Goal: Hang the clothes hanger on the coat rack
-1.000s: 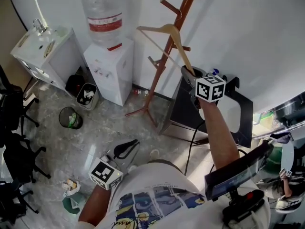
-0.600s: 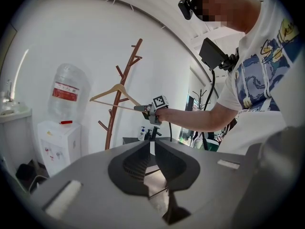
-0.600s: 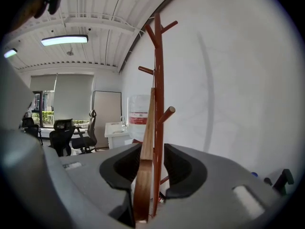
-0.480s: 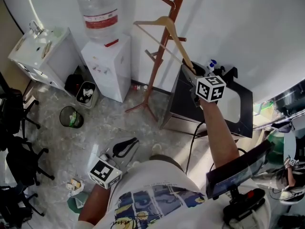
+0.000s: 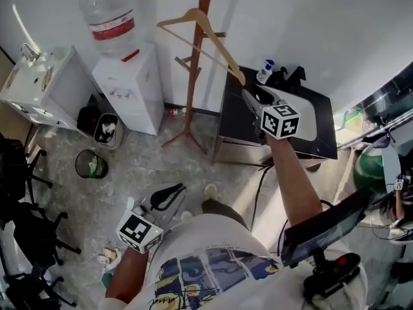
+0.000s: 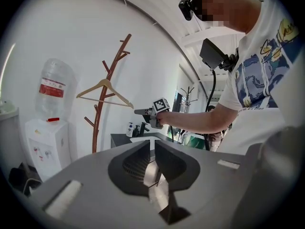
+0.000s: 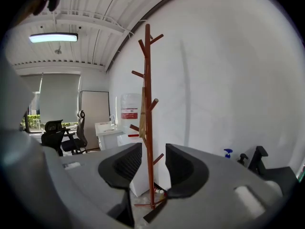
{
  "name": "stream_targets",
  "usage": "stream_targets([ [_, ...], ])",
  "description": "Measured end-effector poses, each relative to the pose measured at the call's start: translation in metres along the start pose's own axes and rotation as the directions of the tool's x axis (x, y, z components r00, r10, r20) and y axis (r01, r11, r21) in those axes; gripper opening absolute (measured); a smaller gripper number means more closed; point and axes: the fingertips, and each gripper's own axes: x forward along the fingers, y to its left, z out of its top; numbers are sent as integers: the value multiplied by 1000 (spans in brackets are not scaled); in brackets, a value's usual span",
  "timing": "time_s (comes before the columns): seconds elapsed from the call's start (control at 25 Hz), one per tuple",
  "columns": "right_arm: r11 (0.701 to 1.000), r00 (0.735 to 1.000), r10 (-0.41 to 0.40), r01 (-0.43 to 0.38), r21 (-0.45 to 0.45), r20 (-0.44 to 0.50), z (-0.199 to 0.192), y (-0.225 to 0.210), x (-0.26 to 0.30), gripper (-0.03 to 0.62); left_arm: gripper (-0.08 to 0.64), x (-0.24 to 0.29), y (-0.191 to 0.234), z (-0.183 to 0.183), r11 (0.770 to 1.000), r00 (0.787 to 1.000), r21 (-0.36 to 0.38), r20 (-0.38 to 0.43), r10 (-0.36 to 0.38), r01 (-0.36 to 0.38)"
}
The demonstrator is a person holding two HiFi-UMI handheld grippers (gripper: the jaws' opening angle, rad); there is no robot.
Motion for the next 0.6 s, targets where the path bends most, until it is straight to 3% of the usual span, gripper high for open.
stream_targets([
  [0.36, 998, 998, -54, 55, 5, -26, -49, 21, -75, 147, 35, 5, -26, -10, 996, 996, 22, -28, -84, 85],
  [0.6, 999, 999, -25, 24, -31, -42, -67, 65, -111, 147, 35, 6, -31, -7, 993, 993, 33, -39, -112, 113],
])
